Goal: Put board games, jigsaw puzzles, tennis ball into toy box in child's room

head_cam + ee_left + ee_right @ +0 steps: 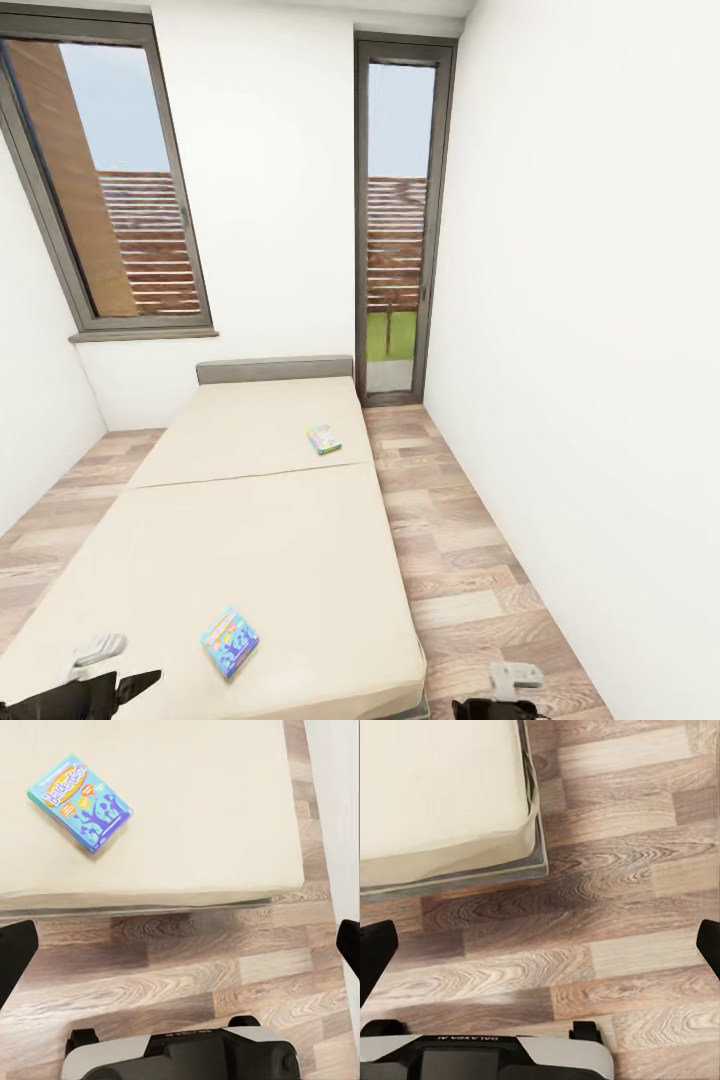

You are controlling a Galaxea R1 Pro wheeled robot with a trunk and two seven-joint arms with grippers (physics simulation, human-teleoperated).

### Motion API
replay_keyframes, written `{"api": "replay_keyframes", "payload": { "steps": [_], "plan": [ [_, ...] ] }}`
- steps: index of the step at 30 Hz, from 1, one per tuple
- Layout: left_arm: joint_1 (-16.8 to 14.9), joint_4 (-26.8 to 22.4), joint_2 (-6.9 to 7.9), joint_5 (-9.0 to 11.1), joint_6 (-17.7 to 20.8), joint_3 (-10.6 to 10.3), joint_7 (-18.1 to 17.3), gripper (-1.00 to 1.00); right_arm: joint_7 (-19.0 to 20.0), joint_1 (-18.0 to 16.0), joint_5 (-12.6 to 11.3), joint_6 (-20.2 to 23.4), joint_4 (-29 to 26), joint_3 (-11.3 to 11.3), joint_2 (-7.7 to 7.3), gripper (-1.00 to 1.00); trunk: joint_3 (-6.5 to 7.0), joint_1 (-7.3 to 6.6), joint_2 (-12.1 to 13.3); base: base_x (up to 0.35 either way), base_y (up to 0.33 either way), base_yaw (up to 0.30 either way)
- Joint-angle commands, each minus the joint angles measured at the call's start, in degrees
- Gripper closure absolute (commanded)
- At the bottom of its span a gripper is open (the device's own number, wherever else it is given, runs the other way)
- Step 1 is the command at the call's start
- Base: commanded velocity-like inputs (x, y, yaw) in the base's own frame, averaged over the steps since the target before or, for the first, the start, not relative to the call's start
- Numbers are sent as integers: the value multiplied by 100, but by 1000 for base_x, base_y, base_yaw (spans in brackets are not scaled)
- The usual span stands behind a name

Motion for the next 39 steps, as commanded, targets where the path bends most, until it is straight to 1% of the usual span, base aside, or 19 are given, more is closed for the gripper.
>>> {"api": "replay_keyframes", "payload": {
  "steps": [1, 2, 4, 5, 7, 9, 11, 12, 15, 19, 23, 29, 32, 35, 39],
  "plan": [
    [-9, -66, 117, 6, 92, 38, -214, -100, 7, -3, -15, 110, -215, -2, 10, -100, -6, 3, -7, 0, 0, 0],
    [-9, -66, 117, 6, 92, 38, -214, -100, 7, -3, -15, 110, -215, -2, 10, -100, -6, 3, -7, 0, 0, 0],
    [-17, -105, 237, 15, 137, 58, -404, -100, 9, -4, -24, 166, -434, 0, 16, -100, -6, 3, -7, 0, 0, 0],
    [-23, -130, 355, 21, 181, 79, -591, -100, 12, -4, -43, 199, -649, 1, 19, -100, -6, 3, -7, 0, 0, 0],
    [-30, -147, 458, 25, 215, 120, -768, -100, 13, -4, -80, 220, -833, 6, 23, -100, -6, 3, -7, 0, 0, 0],
    [-35, -155, 535, 24, 236, 191, -923, -100, 14, -4, -138, 230, -975, 14, 27, -100, -6, 3, -7, 0, 0, 0],
    [-38, -161, 581, 23, 246, 287, -1035, -100, 15, -4, -214, 233, -1073, 26, 32, -100, -6, 3, -7, 0, 0, 0],
    [-38, -161, 581, 23, 246, 287, -1035, -100, 15, -4, -214, 233, -1073, 26, 32, -100, -6, 3, -7, 0, 0, 0],
    [-41, -163, 618, 21, 240, 425, -1134, -100, 16, -5, -352, 235, -1157, 43, 41, -100, -6, 3, -7, 0, 0, 0],
    [-42, -165, 644, 17, 226, 529, -1199, -100, 16, -5, -476, 254, -1237, 57, 47, -100, -6, 3, -7, 1, 0, 0],
    [-43, -151, 654, 10, 215, 573, -1204, -100, 16, -5, -527, 282, -1458, 65, 62, -100, -6, 3, -7, 55, 0, 2],
    [-56, -142, 678, 1, 206, 594, -1176, -100, 14, -8, -551, 311, -1800, 79, 103, -100, -6, 3, -7, 175, 0, 82],
    [-143, -167, 698, 4, 223, 599, -1191, -100, 9, -11, -557, 356, -1920, 129, 160, -100, -6, 3, -7, 128, 0, 203],
    [-309, -178, 718, -9, 245, 607, -1202, -100, 4, -14, -561, 414, -1958, 174, 222, -100, -6, 3, -7, 66, 0, 241],
    [-475, -181, 732, -20, 252, 621, -1204, -100, 2, -31, -562, 451, -1985, 203, 263, -100, -6, 3, -7, 31, 0, 222]
  ]
}}
